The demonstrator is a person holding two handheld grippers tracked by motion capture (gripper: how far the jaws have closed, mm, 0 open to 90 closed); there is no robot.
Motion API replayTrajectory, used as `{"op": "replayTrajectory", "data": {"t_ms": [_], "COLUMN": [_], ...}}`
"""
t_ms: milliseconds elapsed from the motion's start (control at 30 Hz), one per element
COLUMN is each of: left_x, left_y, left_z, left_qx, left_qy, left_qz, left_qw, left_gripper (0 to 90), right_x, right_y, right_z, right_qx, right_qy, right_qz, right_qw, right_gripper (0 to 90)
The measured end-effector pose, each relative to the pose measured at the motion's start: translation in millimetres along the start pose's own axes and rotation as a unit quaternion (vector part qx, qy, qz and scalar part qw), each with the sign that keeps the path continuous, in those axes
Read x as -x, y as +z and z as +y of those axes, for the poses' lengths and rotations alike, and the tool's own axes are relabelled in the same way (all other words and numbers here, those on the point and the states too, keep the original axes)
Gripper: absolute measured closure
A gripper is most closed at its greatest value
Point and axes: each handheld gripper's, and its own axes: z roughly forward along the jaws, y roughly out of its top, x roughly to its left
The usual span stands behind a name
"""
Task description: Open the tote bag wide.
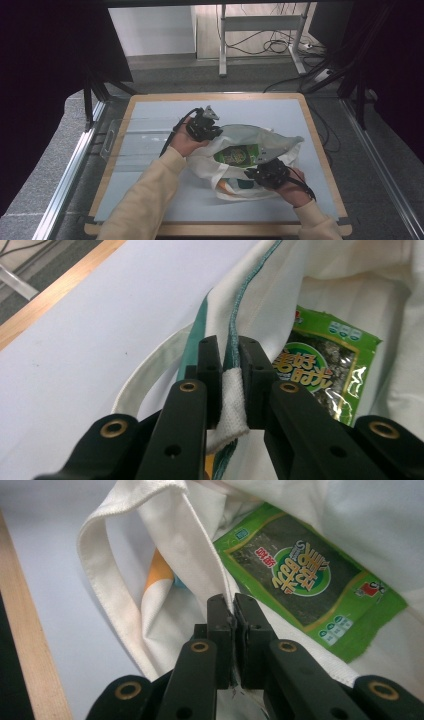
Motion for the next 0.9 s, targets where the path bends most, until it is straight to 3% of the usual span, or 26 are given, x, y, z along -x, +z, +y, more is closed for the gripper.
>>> {"op": "replayTrajectory", "data": {"t_ms": [267, 667, 900], "left_x": [-9.3, -20.1, -28.0], "left_y": [7.5, 16.3, 23.7], "left_z": [-1.1, 1.2, -0.4], "left_qx": [0.003, -0.015, -0.022], "left_qy": [-0.027, -0.035, -0.052], "left_qz": [0.009, 0.025, 0.029], "left_qw": [0.9996, 0.999, 0.998], "left_gripper": [81.9, 81.8, 81.7], "right_x": [-2.1, -10.0, -15.8], "right_y": [-0.2, 6.2, 10.6], "right_z": [-4.4, -17.0, -26.3], "right_qx": [-0.002, -0.016, -0.027], "right_qy": [-0.001, 0.0, -0.002], "right_qz": [0.011, 0.022, 0.034], "right_qw": [0.9999, 0.9996, 0.9991], "right_gripper": [85.1, 85.1, 85.1]}}
